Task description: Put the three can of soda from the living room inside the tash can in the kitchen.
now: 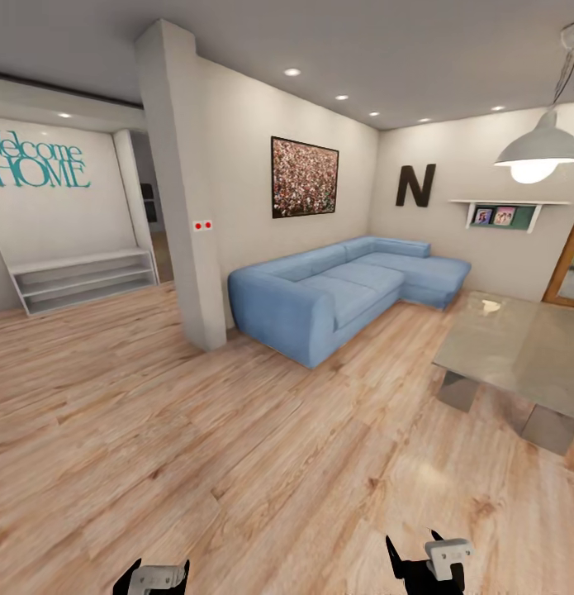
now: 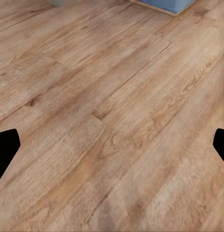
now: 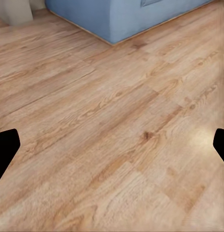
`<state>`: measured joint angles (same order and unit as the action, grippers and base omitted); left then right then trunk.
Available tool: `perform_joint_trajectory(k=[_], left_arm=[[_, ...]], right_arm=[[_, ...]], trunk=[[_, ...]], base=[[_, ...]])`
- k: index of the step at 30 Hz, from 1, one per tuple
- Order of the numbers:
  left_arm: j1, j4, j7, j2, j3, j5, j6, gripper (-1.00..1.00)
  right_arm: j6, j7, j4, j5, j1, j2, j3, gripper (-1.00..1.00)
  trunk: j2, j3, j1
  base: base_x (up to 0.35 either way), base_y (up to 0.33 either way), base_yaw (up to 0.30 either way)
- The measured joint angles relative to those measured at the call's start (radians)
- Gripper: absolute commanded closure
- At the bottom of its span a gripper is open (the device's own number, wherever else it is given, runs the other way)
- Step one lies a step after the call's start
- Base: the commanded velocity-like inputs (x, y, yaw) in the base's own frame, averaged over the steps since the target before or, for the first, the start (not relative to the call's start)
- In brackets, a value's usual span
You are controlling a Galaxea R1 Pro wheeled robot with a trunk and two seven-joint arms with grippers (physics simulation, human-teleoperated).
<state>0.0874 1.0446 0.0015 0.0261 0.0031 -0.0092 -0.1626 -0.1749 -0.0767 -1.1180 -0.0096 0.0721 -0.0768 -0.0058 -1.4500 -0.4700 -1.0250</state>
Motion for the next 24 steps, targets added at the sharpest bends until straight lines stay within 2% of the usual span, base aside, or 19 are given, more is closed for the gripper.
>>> perform_joint_trajectory(k=[24], left_arm=[[0.0,0.0,-0.001,0.0,0.0,-0.002,0.0,-1.0]], right_arm=[[0.0,0.0,0.003,0.0,0.0,0.0,0.0,-1.0]], trunk=[[0.0,0.0,0.0]], base=[[0.0,0.0,-0.245]])
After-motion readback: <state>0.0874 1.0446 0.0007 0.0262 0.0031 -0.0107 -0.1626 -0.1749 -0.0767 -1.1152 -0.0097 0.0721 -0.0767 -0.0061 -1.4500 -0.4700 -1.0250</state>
